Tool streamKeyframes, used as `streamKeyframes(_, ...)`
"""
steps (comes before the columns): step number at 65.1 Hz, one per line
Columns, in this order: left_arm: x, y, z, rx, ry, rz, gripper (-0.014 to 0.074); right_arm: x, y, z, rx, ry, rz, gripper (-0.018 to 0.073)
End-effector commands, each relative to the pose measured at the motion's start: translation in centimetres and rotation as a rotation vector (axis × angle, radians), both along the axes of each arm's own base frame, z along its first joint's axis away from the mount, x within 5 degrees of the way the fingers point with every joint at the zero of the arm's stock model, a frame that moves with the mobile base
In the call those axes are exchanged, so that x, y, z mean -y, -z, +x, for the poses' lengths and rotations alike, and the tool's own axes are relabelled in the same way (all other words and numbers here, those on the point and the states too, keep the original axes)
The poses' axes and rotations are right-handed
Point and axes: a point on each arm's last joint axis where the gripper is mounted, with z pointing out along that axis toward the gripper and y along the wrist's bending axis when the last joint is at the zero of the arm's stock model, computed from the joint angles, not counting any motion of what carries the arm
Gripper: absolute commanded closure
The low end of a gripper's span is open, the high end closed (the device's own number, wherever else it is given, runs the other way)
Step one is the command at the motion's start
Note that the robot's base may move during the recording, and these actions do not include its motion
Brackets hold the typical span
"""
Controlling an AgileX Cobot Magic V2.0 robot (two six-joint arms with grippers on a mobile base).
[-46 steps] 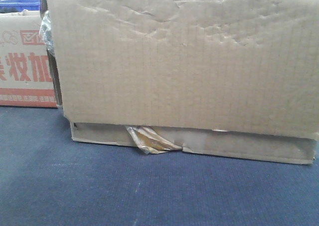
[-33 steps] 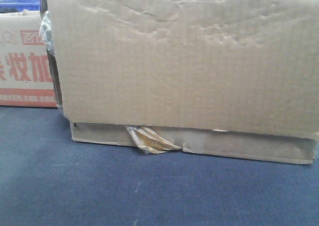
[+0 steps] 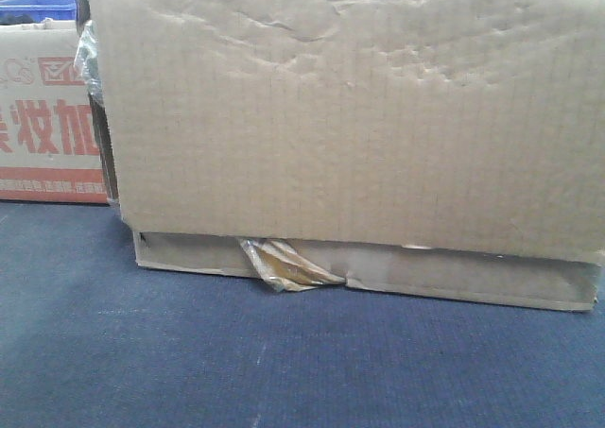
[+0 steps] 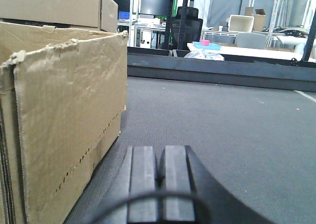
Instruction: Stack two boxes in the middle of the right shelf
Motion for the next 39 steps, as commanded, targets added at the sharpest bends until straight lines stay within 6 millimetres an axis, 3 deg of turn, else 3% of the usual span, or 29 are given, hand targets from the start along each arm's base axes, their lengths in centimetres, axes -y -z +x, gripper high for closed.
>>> streamKeyframes(1, 0.0, -0.8, -0.3, 0.081, -0.005, 0.001, 0.0708, 0.0, -0.3, 0.0, 0.03, 0.002, -0.006, 0.0713)
streamKeyframes(16, -0.3, -1.1, -0.5, 0.125, -0.003, -0.086, 0.0708, 0.0, -0.3, 0.0, 0.032, 0.002, -0.006, 0.0713)
streamKeyframes(21, -0.4, -2.3, -0.8, 0.131, 0.004, -0.125, 0.0708, 0.0, -0.3, 0.0, 0.037, 0.003, -0.006, 0.0713)
streamKeyframes(33, 0.0, -9.3, -1.8, 0.046, 0.007, -0.034, 0.0699, 0.1, -0.6, -0.1, 0.065, 0.006, -0.005, 0.0713)
streamKeyframes(39, 0.0, -13.2, -1.5, -0.058, -0.014, 0.016, 0.061, 0.1, -1.0, -0.1, 0.11, 0.01, -0.004, 0.0713)
